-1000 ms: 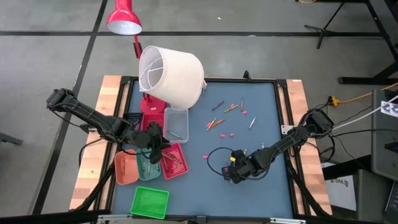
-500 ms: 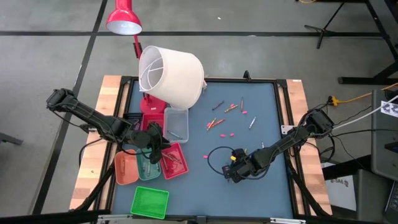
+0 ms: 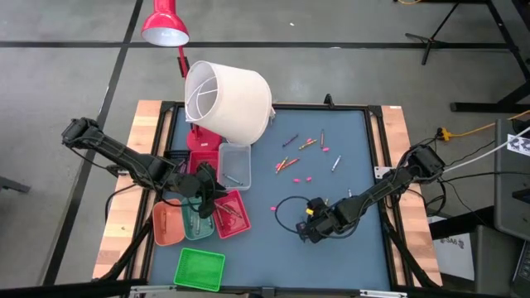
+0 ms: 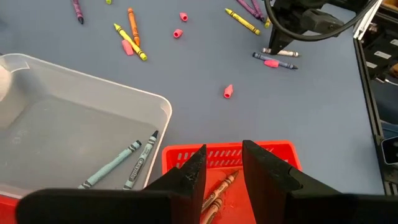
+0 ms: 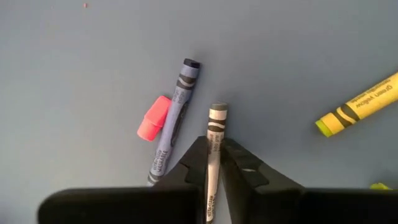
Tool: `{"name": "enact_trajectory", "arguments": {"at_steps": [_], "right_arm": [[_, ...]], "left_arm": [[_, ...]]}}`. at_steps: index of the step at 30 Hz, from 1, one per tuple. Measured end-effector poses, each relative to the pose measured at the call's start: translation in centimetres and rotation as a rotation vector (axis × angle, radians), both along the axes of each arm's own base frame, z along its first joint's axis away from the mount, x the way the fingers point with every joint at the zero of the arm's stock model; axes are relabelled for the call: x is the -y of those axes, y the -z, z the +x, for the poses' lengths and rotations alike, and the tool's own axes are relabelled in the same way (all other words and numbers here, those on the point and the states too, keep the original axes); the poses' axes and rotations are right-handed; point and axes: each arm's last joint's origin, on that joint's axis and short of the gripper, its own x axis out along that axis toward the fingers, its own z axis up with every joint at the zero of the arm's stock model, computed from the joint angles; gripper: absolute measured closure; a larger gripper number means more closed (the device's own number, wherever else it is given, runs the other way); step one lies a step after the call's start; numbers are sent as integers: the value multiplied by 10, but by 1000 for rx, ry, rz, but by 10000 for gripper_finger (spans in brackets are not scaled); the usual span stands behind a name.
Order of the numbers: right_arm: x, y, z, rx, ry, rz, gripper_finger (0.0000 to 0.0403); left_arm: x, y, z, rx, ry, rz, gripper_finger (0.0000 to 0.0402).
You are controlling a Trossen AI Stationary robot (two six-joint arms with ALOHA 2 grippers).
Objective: Sort crayons
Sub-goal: Put the gray crayon into the green bin
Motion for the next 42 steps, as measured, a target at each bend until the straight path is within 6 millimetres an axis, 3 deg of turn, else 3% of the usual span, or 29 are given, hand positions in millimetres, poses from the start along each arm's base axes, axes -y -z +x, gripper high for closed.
{"name": "enact_trajectory", "arguments": {"at_steps": [10, 16, 26, 34, 42], "right_arm": [[-2, -3, 4, 40, -103, -37, 371], [-3, -13, 12, 68, -147, -144, 371], [-10, -63, 31, 101, -277, -330, 370], [-18, -110, 55, 297, -452, -579, 370], [-16, -130, 85, 546, -623, -648, 370]], "left_arm": [[0, 0, 0, 0, -1, -1, 313], [0, 0, 0, 1, -2, -2, 313], [0, 0, 0, 3, -2, -4, 313], [0, 0, 0, 0, 7, -11, 313], [0, 0, 0, 2, 7, -11, 313]]}}
